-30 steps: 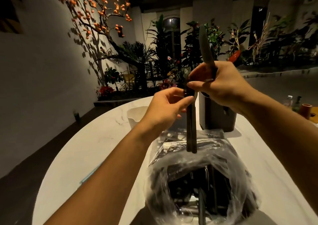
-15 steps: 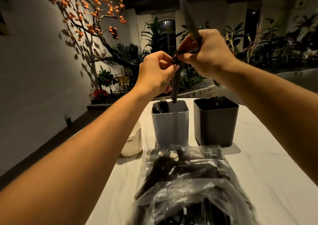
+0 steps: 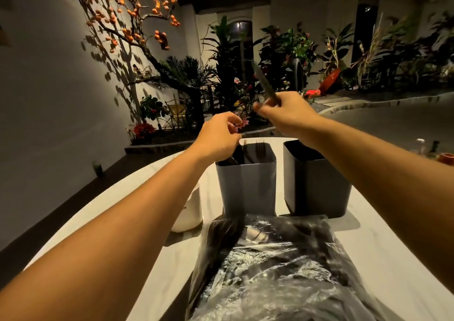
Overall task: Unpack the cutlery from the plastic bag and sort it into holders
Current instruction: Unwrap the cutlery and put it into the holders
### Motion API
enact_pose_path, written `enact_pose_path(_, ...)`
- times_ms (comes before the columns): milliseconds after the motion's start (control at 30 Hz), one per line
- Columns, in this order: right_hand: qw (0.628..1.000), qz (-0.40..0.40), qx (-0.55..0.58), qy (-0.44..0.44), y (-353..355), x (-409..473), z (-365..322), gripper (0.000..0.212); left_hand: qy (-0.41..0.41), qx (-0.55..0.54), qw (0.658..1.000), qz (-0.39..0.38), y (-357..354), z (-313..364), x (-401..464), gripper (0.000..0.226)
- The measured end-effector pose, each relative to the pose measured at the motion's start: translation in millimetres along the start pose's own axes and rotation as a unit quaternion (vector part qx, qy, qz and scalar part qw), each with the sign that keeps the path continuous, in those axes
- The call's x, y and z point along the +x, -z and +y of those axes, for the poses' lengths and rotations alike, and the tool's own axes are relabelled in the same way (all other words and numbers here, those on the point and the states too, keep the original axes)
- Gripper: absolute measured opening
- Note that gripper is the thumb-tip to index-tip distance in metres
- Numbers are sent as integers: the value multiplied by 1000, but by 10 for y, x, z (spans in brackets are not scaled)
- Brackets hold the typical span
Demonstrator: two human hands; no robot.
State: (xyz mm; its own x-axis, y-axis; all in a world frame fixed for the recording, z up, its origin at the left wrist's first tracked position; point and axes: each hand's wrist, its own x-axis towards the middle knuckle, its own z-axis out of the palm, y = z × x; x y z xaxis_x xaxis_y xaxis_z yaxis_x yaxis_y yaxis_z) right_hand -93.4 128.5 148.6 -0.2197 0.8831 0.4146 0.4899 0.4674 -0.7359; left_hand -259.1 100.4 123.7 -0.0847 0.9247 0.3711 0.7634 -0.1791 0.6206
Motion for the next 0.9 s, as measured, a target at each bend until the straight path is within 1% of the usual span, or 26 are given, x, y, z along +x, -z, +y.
enact_pose_path(67,994,3,100,-49,69,-29,-62,39,-10,-48,998,36,34,59,-45,25)
enact_pose_path(100,986,-3,150,-67,102,-53,-104,44,-11,-73,996,42,40,116,-75,27)
enact_pose_path(133,978,-9,196,-76,140,-93,-141,47,-9,-97,995,32,37,191,-114,31)
enact_pose_path(200,962,-29,259,-78,199,-195,-185,47,-5,-154,988,-22,4,383,-230,35)
enact_pose_path(267,963,-60,253,-77,254,-299,-170,48,6,-226,969,-104,-55,549,-336,31)
enact_pose_path(333,966,-99,223,-80,317,-413,-131,50,15,-309,935,-173,-97,651,-426,27)
enact_pose_path(400,965,-124,216,-77,417,-529,-97,50,8,-357,912,-201,-149,708,-484,20)
enact_pose_path(467,969,-134,198,-64,526,-616,-64,50,5,-372,906,-203,-195,760,-533,15)
enact_pose_path(533,975,-143,161,-50,634,-672,-40,51,3,-380,901,-209,-252,803,-543,19)
enact_pose_path(600,980,-143,132,-44,765,-710,-10,49,-6,-371,904,-210,-304,857,-543,22)
enact_pose_path(633,982,-133,131,-41,857,-726,16,45,-13,-364,907,-211,-335,895,-543,22)
enact_pose_path(733,985,-67,157,-18,1147,-741,114,19,-28,-333,921,-200,-414,973,-551,16)
enact_pose_path(833,985,-37,167,0,1324,-739,172,24,-42,-305,936,-173,-497,993,-520,15)
enact_pose_path(900,983,-13,184,0,1395,-740,181,23,-61,-293,940,-165,-556,1043,-470,11)
